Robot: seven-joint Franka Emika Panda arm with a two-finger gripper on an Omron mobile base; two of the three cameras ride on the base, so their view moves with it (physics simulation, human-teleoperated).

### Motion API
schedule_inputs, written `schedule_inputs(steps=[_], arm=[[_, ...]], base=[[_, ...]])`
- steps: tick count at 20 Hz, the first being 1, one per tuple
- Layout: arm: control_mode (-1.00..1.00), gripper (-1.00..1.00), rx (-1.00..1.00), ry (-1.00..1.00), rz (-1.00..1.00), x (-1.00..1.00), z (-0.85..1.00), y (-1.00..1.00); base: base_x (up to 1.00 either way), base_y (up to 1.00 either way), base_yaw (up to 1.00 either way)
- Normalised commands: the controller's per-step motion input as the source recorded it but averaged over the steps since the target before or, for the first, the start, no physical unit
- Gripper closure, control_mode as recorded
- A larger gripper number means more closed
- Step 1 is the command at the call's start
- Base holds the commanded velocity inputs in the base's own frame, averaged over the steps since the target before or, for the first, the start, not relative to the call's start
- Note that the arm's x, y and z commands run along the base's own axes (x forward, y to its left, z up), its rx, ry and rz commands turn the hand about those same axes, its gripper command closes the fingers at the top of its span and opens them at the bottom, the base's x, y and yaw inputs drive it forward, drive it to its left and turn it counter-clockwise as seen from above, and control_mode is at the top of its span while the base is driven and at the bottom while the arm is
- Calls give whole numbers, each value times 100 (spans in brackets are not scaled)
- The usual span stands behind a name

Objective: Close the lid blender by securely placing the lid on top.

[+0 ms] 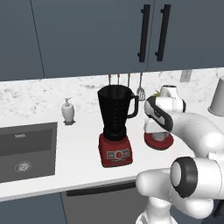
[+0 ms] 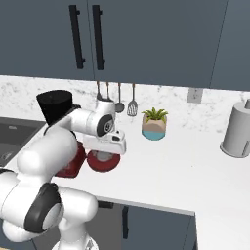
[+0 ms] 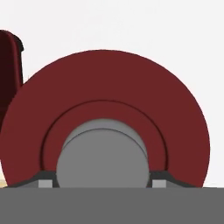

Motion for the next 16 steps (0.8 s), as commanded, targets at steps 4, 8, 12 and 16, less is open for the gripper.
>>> schedule_inputs(steps=[4,8,12,16], arm=[[-100,100,8,-2,0,-45,77,-15],[-100,100,8,0,0,-31,56,-27],[-100,100,10,0,0,-24,55,-38],[-100,100,9,-4,0,-26,62,-23]], base=[[0,0,0],[0,0,0],[0,0,0],[0,0,0]])
